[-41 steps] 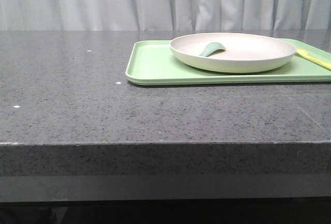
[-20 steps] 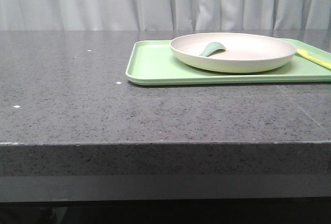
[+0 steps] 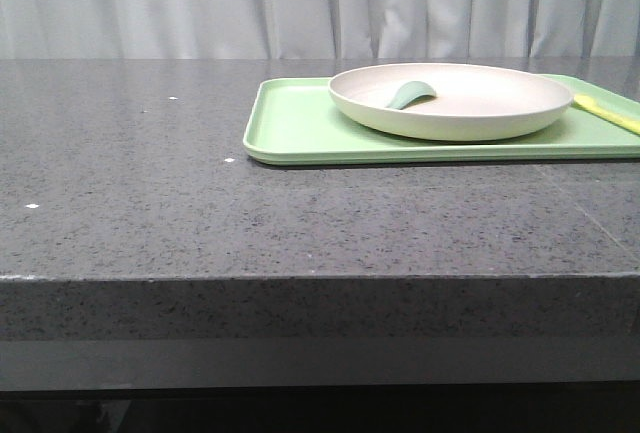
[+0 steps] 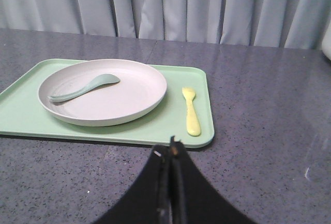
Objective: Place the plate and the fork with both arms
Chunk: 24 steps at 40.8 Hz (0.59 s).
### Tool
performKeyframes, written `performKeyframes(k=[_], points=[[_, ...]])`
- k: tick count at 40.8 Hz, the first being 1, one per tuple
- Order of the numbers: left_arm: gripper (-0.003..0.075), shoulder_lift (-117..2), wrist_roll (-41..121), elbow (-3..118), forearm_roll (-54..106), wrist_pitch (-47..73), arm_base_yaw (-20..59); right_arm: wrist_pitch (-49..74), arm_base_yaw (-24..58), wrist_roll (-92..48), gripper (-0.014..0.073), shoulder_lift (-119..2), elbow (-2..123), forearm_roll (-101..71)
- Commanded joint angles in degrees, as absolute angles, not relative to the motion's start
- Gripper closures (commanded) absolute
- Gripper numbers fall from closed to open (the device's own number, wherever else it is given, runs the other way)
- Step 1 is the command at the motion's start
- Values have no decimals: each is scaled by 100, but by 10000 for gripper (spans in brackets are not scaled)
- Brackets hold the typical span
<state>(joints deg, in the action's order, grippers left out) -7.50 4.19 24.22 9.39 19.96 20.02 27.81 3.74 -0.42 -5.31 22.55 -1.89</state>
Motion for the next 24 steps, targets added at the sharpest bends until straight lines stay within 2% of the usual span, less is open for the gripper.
performKeyframes(k=[1,17,24], points=[[738,-868,422,2572,973,1518,1992,2274,375,-95,661,-598,2411,-179],[738,-868,422,2572,973,1507,1992,2274,375,-95,661,-598,2411,-179],[738,-779,422,2225,832,1021,1992,2274,375,-95,661,-598,2411,-179]])
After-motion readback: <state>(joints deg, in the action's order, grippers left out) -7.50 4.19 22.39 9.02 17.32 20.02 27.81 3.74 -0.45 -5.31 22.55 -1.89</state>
